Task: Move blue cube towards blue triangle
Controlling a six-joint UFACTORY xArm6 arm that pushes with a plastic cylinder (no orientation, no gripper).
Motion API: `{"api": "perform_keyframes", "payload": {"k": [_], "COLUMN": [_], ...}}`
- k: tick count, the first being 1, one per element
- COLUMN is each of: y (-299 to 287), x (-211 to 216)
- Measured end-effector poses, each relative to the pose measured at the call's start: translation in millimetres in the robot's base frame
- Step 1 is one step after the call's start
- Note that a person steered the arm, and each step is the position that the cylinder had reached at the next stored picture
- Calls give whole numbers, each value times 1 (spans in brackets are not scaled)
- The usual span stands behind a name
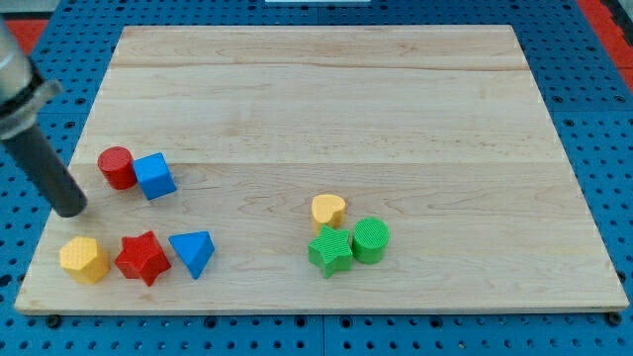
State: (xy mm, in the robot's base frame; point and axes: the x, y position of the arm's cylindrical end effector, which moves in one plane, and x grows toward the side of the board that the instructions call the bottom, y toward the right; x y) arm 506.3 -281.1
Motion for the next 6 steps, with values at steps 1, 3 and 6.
{"api": "perform_keyframes", "payload": {"k": [1,3,6], "y": [-23,-23,84], "x": [-2,-50,-55]}}
